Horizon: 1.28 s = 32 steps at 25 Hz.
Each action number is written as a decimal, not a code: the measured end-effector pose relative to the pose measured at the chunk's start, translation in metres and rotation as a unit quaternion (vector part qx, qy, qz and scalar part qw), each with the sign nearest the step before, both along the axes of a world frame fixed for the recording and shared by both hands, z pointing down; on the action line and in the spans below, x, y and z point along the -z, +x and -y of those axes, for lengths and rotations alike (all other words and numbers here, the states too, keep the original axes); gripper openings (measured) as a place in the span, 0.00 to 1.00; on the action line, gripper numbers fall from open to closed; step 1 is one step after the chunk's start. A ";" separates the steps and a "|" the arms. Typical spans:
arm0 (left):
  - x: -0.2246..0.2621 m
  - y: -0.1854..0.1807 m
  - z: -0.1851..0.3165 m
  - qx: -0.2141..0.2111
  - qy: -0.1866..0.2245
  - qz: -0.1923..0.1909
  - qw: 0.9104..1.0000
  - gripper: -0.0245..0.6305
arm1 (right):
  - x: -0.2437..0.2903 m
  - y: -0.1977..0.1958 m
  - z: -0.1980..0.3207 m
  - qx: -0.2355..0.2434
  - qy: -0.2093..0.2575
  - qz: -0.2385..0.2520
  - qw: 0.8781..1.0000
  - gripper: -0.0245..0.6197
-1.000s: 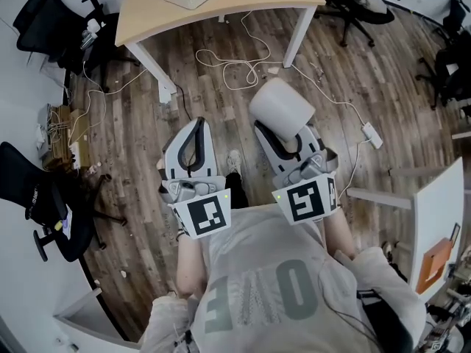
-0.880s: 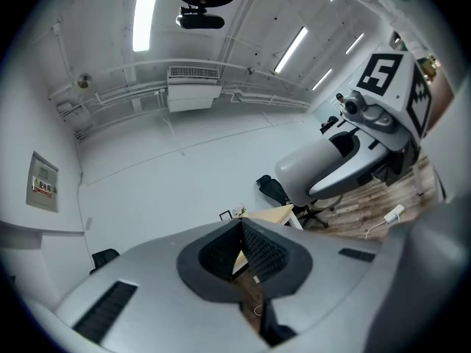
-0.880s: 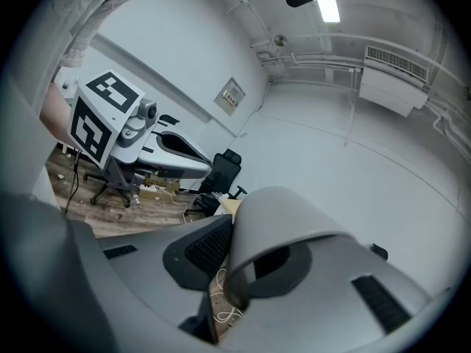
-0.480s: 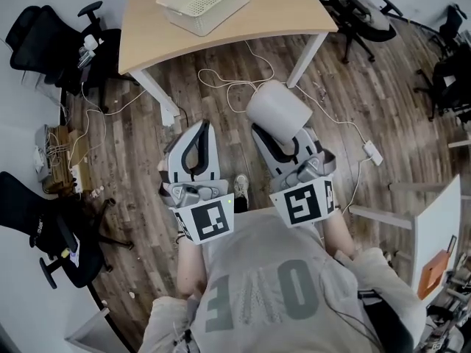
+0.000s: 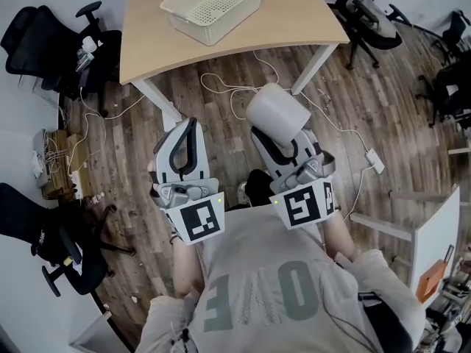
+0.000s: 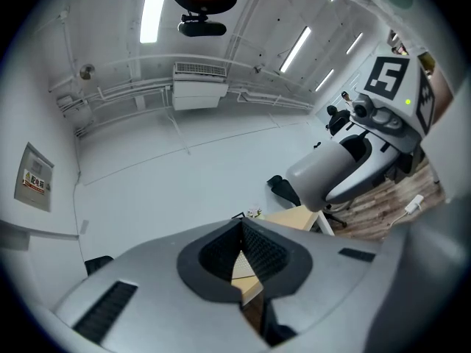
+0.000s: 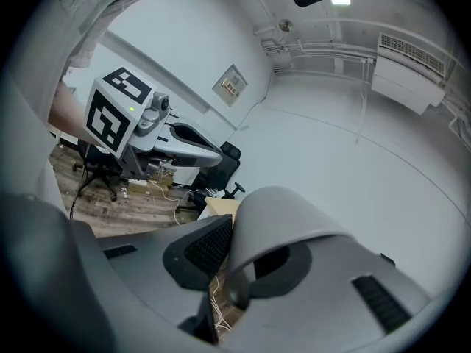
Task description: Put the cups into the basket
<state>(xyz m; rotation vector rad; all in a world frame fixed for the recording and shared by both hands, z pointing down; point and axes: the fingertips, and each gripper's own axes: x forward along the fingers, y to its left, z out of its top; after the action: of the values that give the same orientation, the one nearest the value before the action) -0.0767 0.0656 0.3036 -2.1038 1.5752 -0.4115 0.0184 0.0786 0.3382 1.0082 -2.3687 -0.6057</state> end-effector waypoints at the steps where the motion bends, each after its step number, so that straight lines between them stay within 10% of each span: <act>1: -0.001 -0.003 0.008 0.003 0.000 -0.003 1.000 0.05 | 0.000 0.000 0.006 -0.002 0.000 0.001 1.000 0.12; 32: 0.012 0.014 0.322 0.030 -0.016 0.049 0.998 0.05 | 0.028 0.027 0.334 0.009 0.014 0.032 0.999 0.12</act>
<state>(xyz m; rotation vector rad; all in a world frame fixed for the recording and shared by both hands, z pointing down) -0.0624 -0.2562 0.2914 -2.0310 1.5885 -0.5542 0.0458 -0.2557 0.3101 1.0338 -2.4329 -0.6228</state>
